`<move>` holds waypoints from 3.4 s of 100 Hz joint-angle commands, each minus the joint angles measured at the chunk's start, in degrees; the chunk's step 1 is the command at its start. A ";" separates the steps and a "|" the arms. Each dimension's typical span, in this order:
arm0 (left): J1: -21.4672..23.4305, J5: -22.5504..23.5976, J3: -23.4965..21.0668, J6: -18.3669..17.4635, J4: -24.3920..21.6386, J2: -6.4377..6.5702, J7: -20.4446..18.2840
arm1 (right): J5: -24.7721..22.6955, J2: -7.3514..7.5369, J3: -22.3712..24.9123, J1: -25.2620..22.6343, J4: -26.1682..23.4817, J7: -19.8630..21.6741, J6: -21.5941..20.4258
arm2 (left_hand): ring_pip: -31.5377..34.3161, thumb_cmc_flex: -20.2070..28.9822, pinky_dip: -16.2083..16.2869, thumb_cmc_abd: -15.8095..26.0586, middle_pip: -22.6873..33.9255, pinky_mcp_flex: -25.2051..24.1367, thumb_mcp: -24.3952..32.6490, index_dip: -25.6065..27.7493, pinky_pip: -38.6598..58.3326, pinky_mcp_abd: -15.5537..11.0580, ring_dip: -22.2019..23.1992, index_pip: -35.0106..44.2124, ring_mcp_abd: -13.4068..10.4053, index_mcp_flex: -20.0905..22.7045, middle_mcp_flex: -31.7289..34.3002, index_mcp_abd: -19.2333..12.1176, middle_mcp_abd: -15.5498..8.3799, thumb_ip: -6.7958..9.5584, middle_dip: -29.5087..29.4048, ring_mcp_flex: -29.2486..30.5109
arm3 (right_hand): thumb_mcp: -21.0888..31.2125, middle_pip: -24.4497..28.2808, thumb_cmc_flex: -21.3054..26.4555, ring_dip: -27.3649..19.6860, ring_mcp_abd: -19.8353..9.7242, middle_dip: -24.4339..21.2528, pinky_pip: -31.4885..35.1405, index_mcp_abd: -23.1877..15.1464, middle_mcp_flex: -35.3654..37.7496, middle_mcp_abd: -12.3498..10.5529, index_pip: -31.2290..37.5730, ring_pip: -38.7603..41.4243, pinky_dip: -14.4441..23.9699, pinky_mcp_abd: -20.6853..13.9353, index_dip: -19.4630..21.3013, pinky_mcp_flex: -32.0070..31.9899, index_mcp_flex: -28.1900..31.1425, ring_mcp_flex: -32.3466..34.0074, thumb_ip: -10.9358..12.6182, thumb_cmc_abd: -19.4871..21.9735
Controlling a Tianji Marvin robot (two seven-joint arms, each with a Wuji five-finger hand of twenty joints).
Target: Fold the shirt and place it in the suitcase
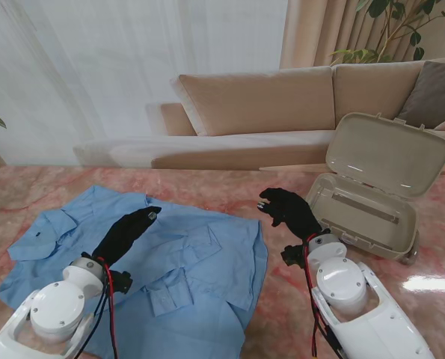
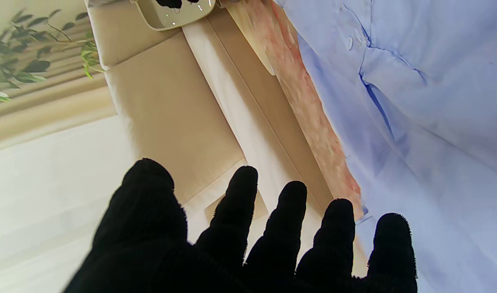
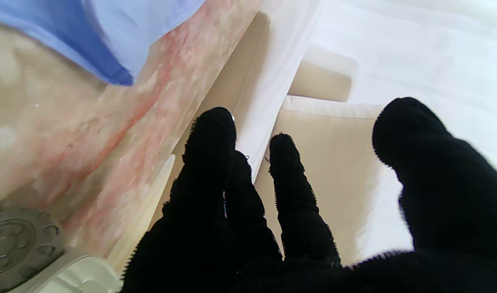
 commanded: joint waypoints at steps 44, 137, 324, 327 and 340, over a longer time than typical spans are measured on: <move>9.06 8.23 -14.28 4.73 -6.19 3.02 -7.03 | 3.83 1.47 -5.10 -1.87 -3.06 7.24 -1.19 | 0.93 1.15 -1.82 0.94 -0.01 0.22 -2.24 0.26 0.19 -2.63 -0.22 -0.12 -0.01 0.06 -0.08 -1.35 -0.07 -1.68 0.06 -1.15 | -5.43 -0.54 1.15 -3.31 5.69 -0.53 -24.08 -1.30 0.36 0.10 -0.30 -1.87 -10.49 34.85 0.48 -26.96 -2.54 -1.93 3.54 3.71; 14.09 11.93 -17.54 8.84 0.19 3.23 -8.44 | 7.57 1.86 -11.07 2.07 5.16 12.81 -2.16 | 1.25 1.71 -1.74 1.01 1.33 0.32 -2.16 0.60 -1.22 -3.30 -0.03 0.73 -0.73 0.14 -0.57 -1.29 -0.83 -1.65 0.53 -1.24 | -5.32 -1.29 1.24 -3.06 5.80 0.40 -30.78 -1.11 1.32 -0.96 0.16 -3.97 -13.34 31.54 0.96 -35.93 -1.21 -2.81 3.67 4.15; 24.65 14.81 -11.50 10.73 -12.31 4.83 -13.29 | -0.44 2.22 -12.22 19.12 19.96 18.33 9.03 | 3.72 1.37 4.46 2.37 1.06 0.77 -2.27 0.58 12.60 1.57 2.38 -0.12 3.71 -1.03 -0.68 -1.23 0.19 -1.67 0.55 1.33 | -2.90 0.18 1.21 -3.61 4.36 1.23 -33.43 -1.50 4.29 -1.74 2.02 -4.11 -15.68 27.71 1.66 -37.32 1.82 -3.83 3.37 3.81; 24.70 14.89 -11.54 10.60 -12.45 4.79 -13.15 | -0.51 2.27 -12.07 18.99 19.78 18.41 9.07 | 3.76 1.38 4.44 2.33 1.08 0.77 -2.27 0.59 12.68 1.62 2.40 -0.09 3.83 -0.95 -0.63 -1.20 0.32 -1.67 0.55 1.43 | -2.92 0.17 1.19 -3.63 4.37 1.23 -33.41 -1.50 4.31 -1.80 1.99 -4.13 -15.66 27.84 1.65 -37.31 1.76 -3.92 3.36 3.86; 24.49 14.52 -12.19 8.83 -12.83 4.49 -11.94 | -1.72 2.68 -11.51 18.16 18.43 18.67 8.84 | 3.77 1.48 4.25 2.06 1.10 0.66 -2.26 0.66 12.80 1.84 2.42 0.06 3.96 -0.54 -0.47 -1.11 0.20 -1.65 0.54 1.52 | -3.19 -0.17 0.84 -3.70 3.89 1.11 -33.20 -1.81 4.57 -1.97 1.88 -4.36 -15.29 28.26 1.55 -38.01 1.69 -4.45 3.31 3.88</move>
